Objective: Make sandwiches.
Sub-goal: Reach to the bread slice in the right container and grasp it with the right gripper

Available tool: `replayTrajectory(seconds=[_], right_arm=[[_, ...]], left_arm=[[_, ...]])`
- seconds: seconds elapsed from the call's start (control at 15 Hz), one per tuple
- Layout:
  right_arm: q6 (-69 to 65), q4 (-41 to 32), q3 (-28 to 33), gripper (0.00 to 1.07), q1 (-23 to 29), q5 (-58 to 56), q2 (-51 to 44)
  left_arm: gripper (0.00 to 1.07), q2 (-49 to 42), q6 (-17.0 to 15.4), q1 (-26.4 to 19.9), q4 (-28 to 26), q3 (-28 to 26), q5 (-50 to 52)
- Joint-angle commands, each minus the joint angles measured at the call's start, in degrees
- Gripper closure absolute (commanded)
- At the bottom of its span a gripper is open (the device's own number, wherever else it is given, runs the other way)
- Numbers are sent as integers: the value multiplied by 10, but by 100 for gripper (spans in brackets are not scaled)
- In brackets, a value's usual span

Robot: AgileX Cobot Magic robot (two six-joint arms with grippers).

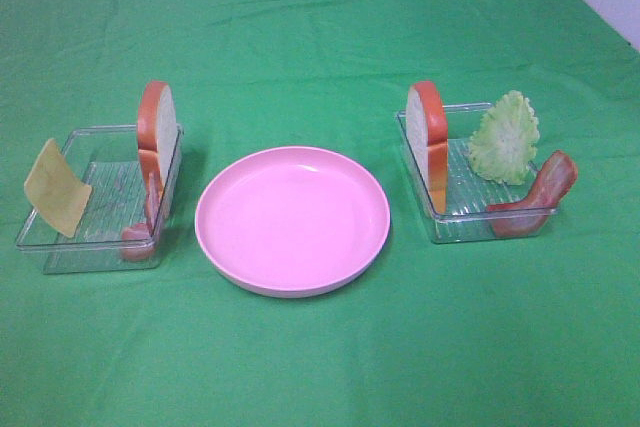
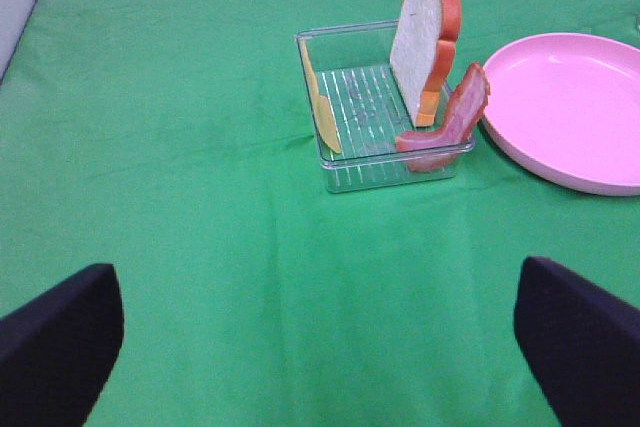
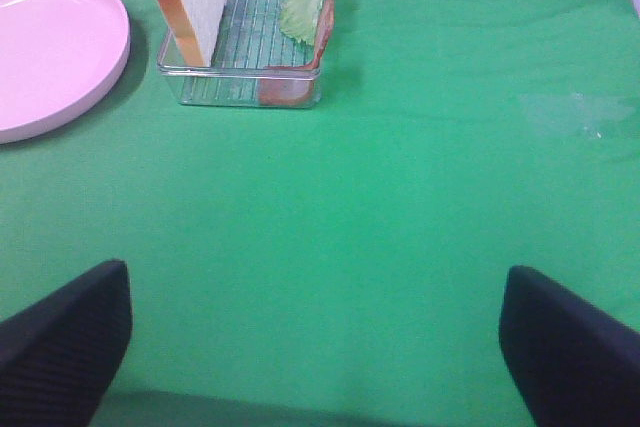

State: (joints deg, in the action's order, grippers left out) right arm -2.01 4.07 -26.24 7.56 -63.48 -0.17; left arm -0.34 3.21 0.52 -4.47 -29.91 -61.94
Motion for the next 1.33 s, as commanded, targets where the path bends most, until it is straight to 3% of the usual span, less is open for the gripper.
replayTrajectory(seconds=[0.07, 1.33], right_arm=[[4, -1, 2, 12, -3, 4, -15], [4, -1, 2, 12, -3, 4, -15]], left_arm=[[6, -9, 0, -1, -2, 1, 2], [6, -9, 0, -1, -2, 1, 2]])
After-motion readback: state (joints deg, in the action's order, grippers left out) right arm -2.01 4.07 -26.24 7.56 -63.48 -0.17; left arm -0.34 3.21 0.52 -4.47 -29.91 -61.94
